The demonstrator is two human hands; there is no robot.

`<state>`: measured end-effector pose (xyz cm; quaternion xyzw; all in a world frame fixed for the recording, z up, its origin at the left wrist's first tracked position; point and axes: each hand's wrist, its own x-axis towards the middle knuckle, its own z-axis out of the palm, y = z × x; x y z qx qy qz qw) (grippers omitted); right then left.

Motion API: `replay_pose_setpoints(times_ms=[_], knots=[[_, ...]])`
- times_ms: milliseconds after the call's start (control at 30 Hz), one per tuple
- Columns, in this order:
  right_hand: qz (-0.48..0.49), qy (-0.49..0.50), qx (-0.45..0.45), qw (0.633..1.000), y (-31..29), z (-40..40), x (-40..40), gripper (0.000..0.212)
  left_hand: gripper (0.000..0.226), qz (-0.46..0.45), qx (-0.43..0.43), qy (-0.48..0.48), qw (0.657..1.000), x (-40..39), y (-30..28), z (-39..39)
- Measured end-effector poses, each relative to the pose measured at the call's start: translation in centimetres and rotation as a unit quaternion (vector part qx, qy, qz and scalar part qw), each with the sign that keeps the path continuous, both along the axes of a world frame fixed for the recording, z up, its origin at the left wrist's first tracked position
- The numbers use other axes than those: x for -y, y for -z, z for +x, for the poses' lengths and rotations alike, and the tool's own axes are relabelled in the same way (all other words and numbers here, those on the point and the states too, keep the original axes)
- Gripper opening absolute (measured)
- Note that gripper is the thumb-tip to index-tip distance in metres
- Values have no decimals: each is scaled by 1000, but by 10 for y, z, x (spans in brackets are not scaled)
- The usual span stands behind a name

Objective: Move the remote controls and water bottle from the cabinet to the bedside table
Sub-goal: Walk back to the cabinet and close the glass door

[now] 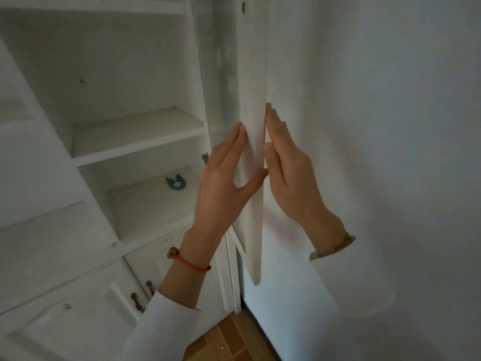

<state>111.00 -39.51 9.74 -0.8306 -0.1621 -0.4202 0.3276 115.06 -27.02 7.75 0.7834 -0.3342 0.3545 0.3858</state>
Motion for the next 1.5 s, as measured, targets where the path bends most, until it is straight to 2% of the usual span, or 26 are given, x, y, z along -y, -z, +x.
replay_pose_setpoints(times_ms=[133, 467, 767, 933, 1100, 1267, 1500], knots=[[-48, -58, 26, 997, 4, 10, -31, 49, 70, -19, 12, -25, 999, -37, 3, -5], [-82, -199, 11, 976, 6, 45, -108, 55, 57, -5, 35, -131, 991, -124, 0, -6], [-116, -230, 33, 966, 1, 102, -188, 56, 58, -18, 16, -255, 967, -198, 8, 24], [-131, -218, 39, 966, 0, 141, -238, 57, 69, 14, -13, -272, 962, -247, 16, 63], [-152, -158, 56, 974, 3, 183, -278, 58, 73, 21, -11, -263, 965, -285, 19, 110], [-164, -106, 57, 979, 6, 214, -304, 62, 71, 40, 10, -272, 961, -309, 23, 150], [-180, -53, 62, 980, 8, 244, -324, 60, 65, 19, 35, -304, 952, -321, 31, 179]])
